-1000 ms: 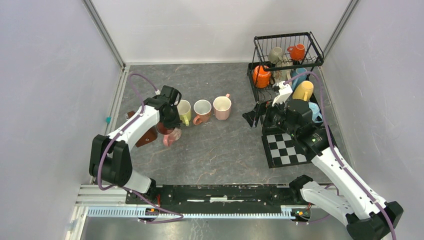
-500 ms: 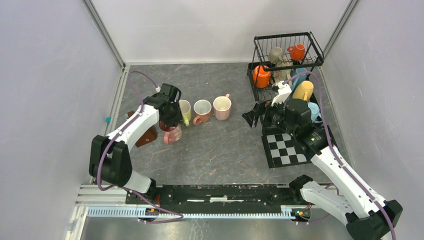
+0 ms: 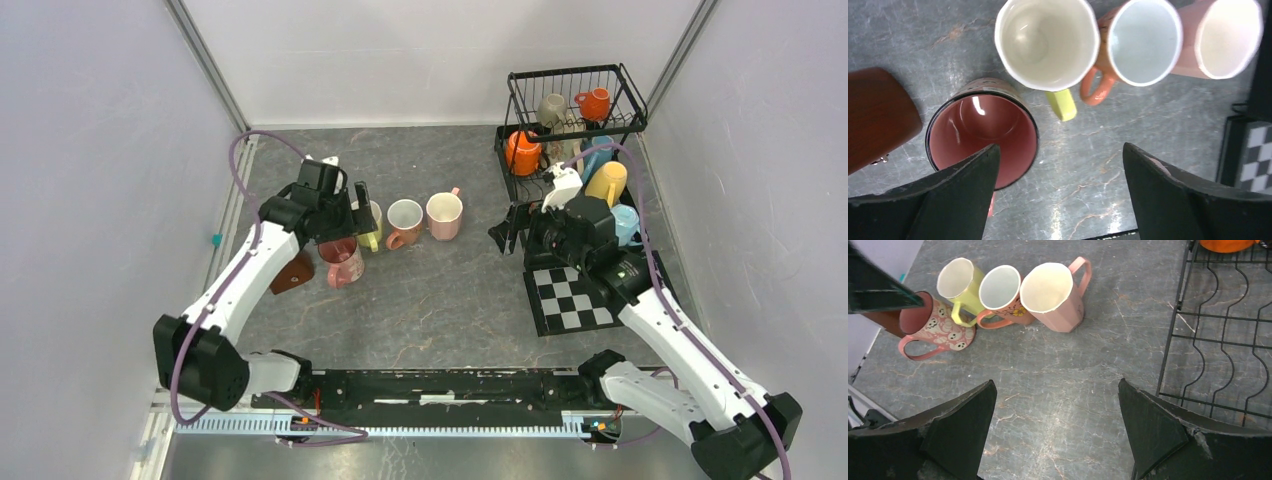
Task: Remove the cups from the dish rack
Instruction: Place the cup at the center of the board, then unload the cup from the dish rack.
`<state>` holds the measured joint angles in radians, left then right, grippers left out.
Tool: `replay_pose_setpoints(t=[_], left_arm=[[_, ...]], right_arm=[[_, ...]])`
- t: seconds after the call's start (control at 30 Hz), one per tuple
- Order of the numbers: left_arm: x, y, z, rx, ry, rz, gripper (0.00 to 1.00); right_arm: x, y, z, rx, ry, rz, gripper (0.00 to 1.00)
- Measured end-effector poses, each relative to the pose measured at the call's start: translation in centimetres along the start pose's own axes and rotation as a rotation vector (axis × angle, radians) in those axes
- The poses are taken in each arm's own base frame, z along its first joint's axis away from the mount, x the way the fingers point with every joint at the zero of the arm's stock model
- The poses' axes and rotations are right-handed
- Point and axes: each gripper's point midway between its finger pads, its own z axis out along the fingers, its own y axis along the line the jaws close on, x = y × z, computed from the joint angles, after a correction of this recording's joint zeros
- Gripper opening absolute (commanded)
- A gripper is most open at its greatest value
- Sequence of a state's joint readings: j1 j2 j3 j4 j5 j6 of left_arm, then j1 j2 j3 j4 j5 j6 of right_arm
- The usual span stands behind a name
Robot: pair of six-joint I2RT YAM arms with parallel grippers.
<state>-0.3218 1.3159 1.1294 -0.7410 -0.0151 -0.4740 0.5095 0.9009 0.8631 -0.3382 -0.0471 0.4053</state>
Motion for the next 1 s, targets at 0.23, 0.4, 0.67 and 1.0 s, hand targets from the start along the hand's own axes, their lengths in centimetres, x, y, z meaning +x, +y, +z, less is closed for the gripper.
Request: replay_pose_setpoints(t=[0.23, 0.4, 0.67, 1.0], left_arm=[[-1.7, -2.7, -4.4, 0.159, -0.09, 0.026, 1.0], [-1.3, -4.6, -6.1, 0.245, -0.106, 0.061, 1.0], [0.7, -9.1, -6.9, 0.374, -0.107, 0.186, 1.0], [4.6, -10.4, -5.0, 0.415, -0.054, 0.272, 1.0]], right_arm=[[0.4, -1.7, 0.4, 0.093, 0.017, 0.001, 0.98], [-0.6, -3.4, 0.5, 0.208, 0.006, -0.003, 0.98], [-2.3, -9.6, -1.2, 0.499, -0.029, 0.017, 0.98], [-2.8, -17.7, -4.2, 0.794, -0.044, 0.084, 0.98]])
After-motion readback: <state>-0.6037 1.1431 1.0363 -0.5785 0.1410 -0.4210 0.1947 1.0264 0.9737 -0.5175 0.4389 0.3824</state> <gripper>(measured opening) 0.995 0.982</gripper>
